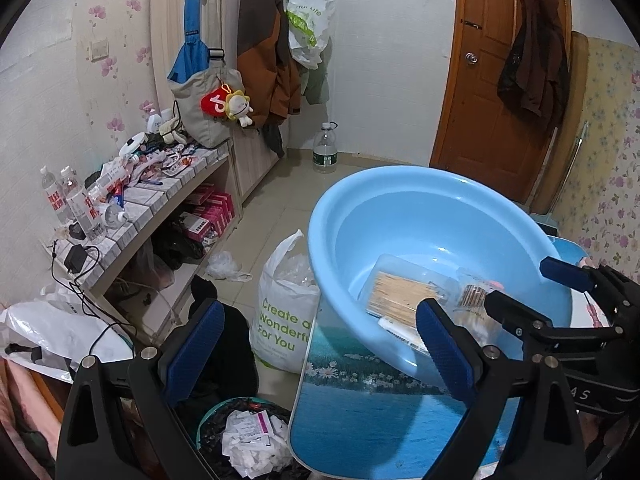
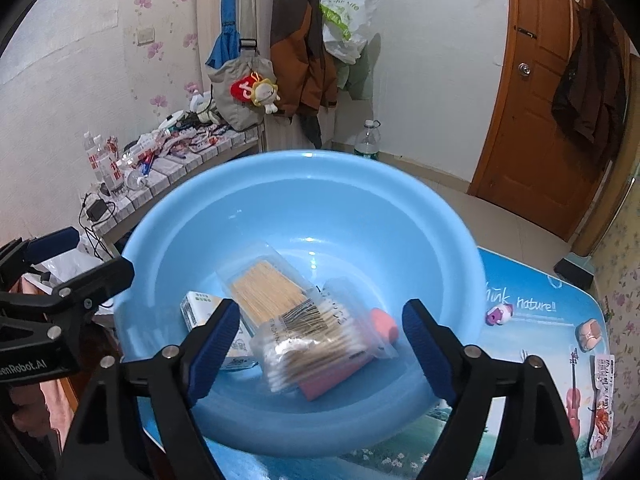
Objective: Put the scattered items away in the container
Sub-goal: 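Lower the cotton swab bag into the basin and open the right gripper, then withdraw both grippers from the basin back over the table mat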
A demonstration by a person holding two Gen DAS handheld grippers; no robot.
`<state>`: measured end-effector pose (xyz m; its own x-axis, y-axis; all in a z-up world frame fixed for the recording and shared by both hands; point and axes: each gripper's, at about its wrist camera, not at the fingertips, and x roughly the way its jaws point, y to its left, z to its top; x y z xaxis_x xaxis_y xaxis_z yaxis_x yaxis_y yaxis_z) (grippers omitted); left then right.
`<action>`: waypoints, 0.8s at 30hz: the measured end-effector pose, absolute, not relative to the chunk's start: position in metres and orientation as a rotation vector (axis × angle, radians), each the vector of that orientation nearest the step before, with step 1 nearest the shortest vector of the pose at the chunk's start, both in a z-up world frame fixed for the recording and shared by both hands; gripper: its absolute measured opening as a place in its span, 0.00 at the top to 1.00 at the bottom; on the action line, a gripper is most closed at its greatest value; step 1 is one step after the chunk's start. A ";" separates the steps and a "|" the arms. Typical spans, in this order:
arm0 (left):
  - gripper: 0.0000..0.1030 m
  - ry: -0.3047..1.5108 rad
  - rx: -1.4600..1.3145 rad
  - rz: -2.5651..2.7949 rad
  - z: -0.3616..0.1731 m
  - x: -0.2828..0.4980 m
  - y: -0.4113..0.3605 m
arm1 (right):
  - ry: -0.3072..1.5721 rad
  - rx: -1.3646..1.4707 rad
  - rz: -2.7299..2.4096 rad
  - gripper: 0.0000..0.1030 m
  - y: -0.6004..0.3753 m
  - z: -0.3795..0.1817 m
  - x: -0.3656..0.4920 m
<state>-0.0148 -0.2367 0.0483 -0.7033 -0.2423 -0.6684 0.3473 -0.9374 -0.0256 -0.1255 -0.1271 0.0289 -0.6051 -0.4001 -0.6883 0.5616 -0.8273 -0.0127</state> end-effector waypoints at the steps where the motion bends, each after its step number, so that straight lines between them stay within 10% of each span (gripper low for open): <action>1: 0.05 0.211 0.997 -2.629 0.050 -0.014 -0.235 | 0.307 0.943 -2.394 0.17 -0.126 0.031 -0.124; 24: 0.04 0.044 0.959 -2.791 0.099 -0.021 -0.105 | 0.107 0.878 -2.577 0.17 0.023 0.072 -0.094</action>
